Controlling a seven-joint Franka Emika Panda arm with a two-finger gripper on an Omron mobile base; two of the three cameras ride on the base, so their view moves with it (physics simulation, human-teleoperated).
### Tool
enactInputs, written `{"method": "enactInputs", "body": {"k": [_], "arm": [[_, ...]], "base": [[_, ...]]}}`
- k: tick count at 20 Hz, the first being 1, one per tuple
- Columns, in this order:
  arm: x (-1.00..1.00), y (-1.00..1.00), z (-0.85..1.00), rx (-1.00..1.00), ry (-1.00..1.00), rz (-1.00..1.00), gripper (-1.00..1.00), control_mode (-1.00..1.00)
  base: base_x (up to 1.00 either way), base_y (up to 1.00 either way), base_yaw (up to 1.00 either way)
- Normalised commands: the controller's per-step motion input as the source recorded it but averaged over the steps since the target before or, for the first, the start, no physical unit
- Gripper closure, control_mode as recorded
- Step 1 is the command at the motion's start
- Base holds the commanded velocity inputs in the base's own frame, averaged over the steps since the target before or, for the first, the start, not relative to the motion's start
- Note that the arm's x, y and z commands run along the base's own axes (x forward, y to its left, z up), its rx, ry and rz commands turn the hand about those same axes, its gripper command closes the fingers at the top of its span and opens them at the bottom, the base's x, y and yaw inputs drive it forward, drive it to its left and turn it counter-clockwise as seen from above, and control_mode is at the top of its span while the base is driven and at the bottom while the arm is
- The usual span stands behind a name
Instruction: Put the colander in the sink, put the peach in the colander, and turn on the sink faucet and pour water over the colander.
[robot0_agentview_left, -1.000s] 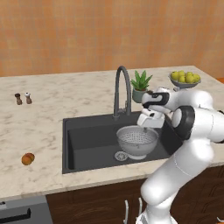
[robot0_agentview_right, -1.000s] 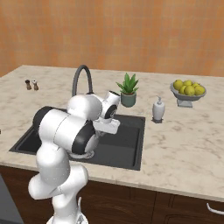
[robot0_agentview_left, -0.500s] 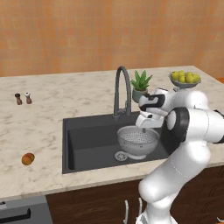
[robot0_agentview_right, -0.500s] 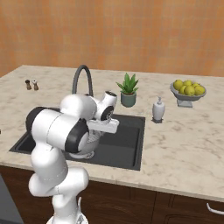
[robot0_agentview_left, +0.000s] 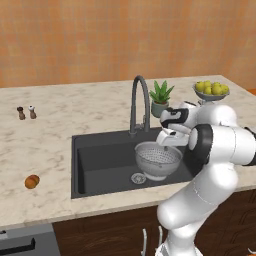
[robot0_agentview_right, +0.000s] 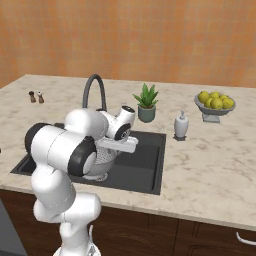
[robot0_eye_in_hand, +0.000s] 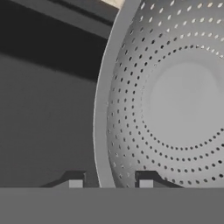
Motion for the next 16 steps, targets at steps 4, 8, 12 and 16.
{"method": "enactInputs", "body": {"k": [4,8,12,16], "arm": [[0.13,-0.02,-0.06,0.08,-0.07,-0.12,1.0,-1.0],[0.0,0.09,-0.32,0.05,-0.13,-0.1,1.0,-1.0],[0.0,0.07,-0.42,0.0,-0.08,-0.12,1.0,-1.0],[0.0,0.04,-0.43,0.0,-0.02,-0.09,1.0,-1.0]], "base": [[0.0,0.0,0.0],[0.0,0.0,0.0],[0.0,0.0,0.0],[0.0,0.0,0.0]]}}
